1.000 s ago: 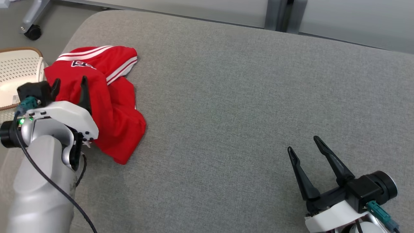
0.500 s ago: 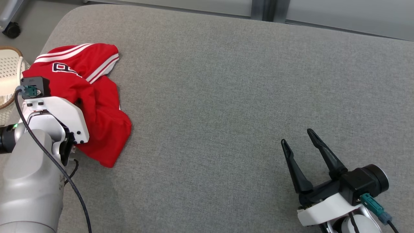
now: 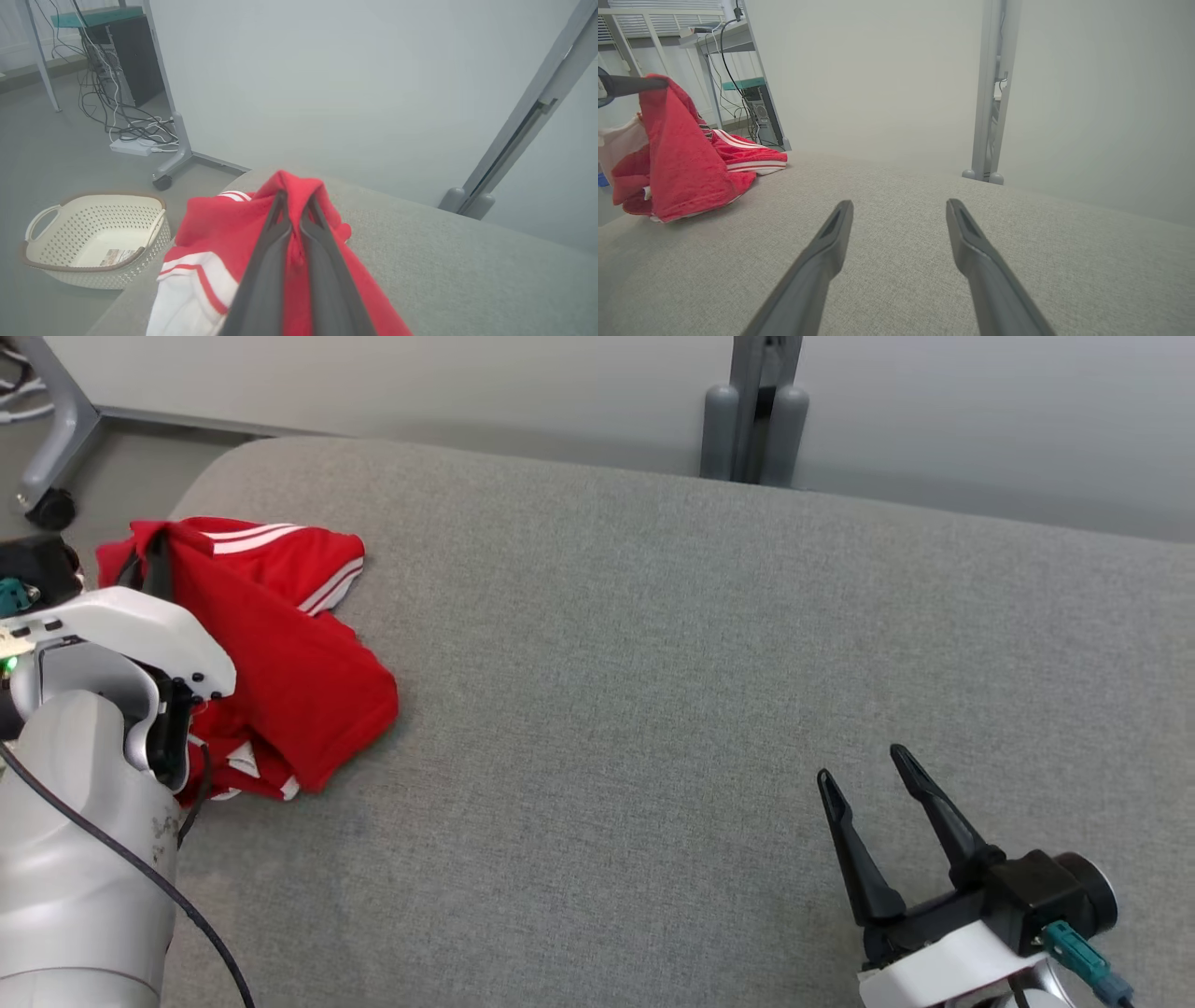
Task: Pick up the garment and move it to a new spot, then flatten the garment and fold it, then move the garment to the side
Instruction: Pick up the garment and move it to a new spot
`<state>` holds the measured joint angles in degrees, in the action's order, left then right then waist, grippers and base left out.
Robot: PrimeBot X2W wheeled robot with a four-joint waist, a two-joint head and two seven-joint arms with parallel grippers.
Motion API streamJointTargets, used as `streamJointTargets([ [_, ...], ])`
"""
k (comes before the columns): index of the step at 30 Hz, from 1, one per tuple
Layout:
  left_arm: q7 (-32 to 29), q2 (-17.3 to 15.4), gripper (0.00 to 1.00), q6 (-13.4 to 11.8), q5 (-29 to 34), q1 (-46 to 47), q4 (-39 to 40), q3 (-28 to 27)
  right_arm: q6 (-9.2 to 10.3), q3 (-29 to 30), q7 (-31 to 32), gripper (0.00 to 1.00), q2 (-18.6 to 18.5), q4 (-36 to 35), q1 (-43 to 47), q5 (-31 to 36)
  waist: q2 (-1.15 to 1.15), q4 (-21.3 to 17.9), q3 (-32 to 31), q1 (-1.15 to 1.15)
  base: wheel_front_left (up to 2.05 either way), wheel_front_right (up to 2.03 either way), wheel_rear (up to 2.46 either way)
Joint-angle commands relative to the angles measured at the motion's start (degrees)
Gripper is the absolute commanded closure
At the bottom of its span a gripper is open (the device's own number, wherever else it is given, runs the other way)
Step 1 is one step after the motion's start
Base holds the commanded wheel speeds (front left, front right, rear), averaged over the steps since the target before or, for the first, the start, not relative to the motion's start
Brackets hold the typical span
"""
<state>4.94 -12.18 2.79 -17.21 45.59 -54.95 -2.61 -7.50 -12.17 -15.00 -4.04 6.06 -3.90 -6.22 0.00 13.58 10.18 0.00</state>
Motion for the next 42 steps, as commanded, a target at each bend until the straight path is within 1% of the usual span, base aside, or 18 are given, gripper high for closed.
streamJointTargets([
  [1,0.8,-0.3,1.00,0.7,-0.3,1.2,1.0,-0.2,0.02,0.1,-0.4,0.00,0.1,0.0,1.0,-0.5,0.00,-0.2,-2.8,0.00,0.00,0.00,0.00],
  [5,2.0,-0.1,1.00,1.8,0.8,1.3,4.2,2.0,0.02,0.4,-0.4,0.00,0.6,0.2,3.5,-1.5,0.00,-0.6,-7.6,0.00,0.00,0.00,0.00],
  [8,1.9,0.1,1.00,2.0,1.8,1.3,7.2,3.5,0.02,0.4,-0.4,0.00,0.9,0.1,5.3,-2.0,0.00,-1.3,-10.8,0.00,0.00,0.00,0.00],
  [12,0.3,1.1,1.00,2.2,2.2,1.1,12.8,5.1,0.02,1.1,-0.4,0.00,1.0,-0.5,6.8,-2.4,0.00,-3.0,-13.1,0.00,0.00,0.00,0.00],
  [15,-1.4,1.2,1.00,1.5,3.7,-0.1,17.5,7.0,0.02,1.4,-0.4,0.00,1.0,-0.9,7.3,-3.1,0.00,-4.6,-14.3,0.00,0.00,0.00,0.00],
  [18,-3.3,2.3,1.00,1.4,3.7,-1.1,22.1,8.3,0.02,1.4,-0.4,0.00,1.0,-1.1,7.8,-3.6,0.00,-6.6,-15.1,0.00,0.00,0.00,0.00],
  [22,-6.3,4.2,1.00,1.4,2.4,-2.8,27.1,9.5,0.02,1.4,-0.4,0.00,1.0,-1.2,8.1,-3.9,0.00,-9.9,-15.8,0.00,0.00,0.00,0.00],
  [26,-8.8,6.0,1.00,1.1,1.1,-5.1,30.5,10.6,0.02,1.4,-0.4,0.00,1.0,-1.3,8.0,-3.8,0.00,-14.0,-16.1,0.00,0.00,0.00,0.00],
  [30,-9.8,7.7,1.00,0.2,-0.8,-7.8,33.0,11.8,0.02,1.7,-0.4,0.00,1.0,-1.4,7.8,-3.3,0.00,-18.4,-15.9,0.00,0.00,0.00,0.00],
  [36,-10.3,8.8,1.00,-1.0,-3.5,-10.9,32.9,15.2,0.02,2.0,-0.4,0.00,1.0,-1.6,6.9,-3.2,0.00,-25.2,-14.8,0.00,0.00,0.00,0.00],
  [39,-10.7,9.2,1.00,-1.4,-5.6,-12.2,31.3,18.4,0.02,1.5,-0.4,0.00,1.0,-1.5,7.0,-3.4,0.00,-27.8,-14.1,0.00,0.00,0.00,0.00],
  [42,-9.9,9.2,1.00,-2.8,-11.5,-13.3,30.3,23.8,0.02,1.0,-0.4,0.00,1.0,-1.2,7.1,-3.7,0.00,-30.0,-13.4,0.00,0.00,0.00,0.00],
])
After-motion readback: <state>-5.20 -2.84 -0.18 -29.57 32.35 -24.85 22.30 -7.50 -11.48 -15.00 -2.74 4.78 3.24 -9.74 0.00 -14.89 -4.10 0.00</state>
